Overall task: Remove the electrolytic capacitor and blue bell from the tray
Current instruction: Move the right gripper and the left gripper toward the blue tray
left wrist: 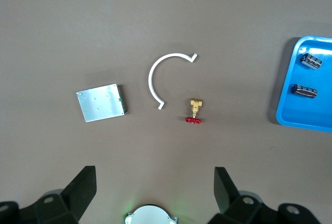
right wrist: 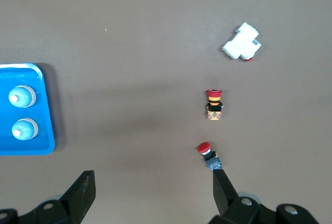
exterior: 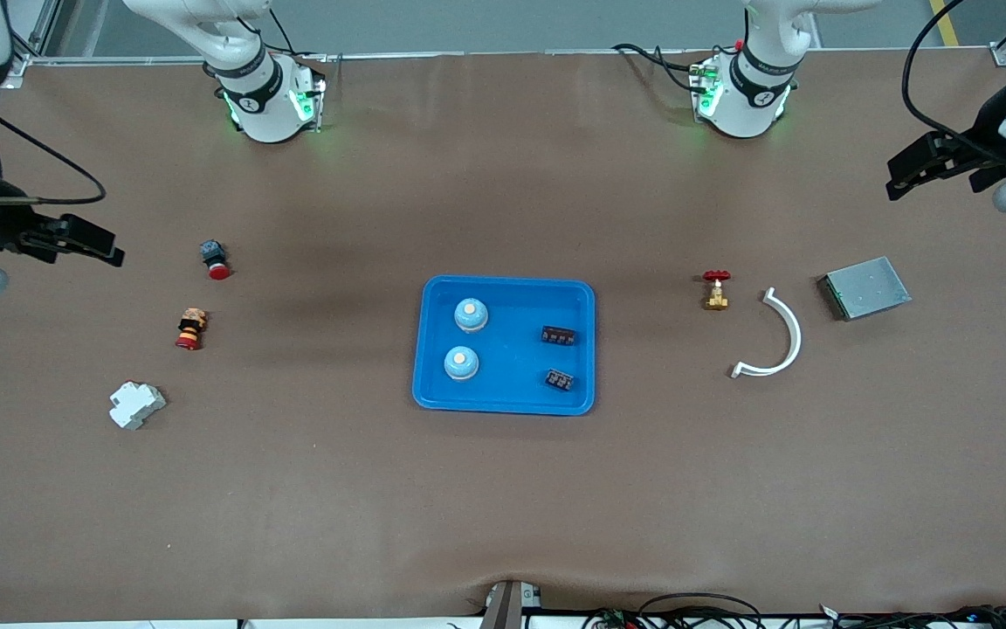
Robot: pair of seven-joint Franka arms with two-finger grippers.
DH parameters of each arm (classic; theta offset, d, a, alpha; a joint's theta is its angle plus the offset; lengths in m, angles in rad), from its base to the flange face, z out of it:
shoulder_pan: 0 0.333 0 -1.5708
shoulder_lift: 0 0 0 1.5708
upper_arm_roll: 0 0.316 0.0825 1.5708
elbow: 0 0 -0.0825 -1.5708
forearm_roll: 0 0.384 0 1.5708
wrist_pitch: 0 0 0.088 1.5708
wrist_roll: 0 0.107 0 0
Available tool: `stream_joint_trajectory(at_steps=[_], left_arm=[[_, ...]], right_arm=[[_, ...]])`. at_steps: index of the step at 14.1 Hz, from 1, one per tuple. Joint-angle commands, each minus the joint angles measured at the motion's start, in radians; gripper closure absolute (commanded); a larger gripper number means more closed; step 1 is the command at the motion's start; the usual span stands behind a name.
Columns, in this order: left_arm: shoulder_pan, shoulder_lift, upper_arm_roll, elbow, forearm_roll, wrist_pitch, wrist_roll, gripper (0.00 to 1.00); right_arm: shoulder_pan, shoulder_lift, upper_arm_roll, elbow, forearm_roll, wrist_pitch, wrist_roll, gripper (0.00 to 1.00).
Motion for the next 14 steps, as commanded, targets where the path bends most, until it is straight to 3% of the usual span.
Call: stream_joint_trajectory(at_steps=[1, 3, 10, 14], left_arm=[[0.000, -0.006, -0.007, -0.009, -0.011, -0.016, -0.014, 0.00], [0.001, -0.002, -0.029, -0.029, -0.011, -0.015, -0.025, 0.00], [-0.007, 0.084, -0.108, -0.087, -0.005, 0.053, -0.149, 0.00], [-0.009, 0.100, -0.173, -0.179, -0.005, 0.152, -0.275, 0.00]], right_arm=[[0.075, -0.029, -0.002, -0.050, 0.014, 0.032, 0.131, 0.00], [0.147, -0.024, -0.002, -0.066, 0.014, 0.063, 0.257, 0.00], [0.439, -0.006, 0.000, -0.249, 0.019, 0.371, 0.686, 0.00], [0.542, 0.110, -0.002, -0.251, 0.016, 0.469, 0.797, 0.00]])
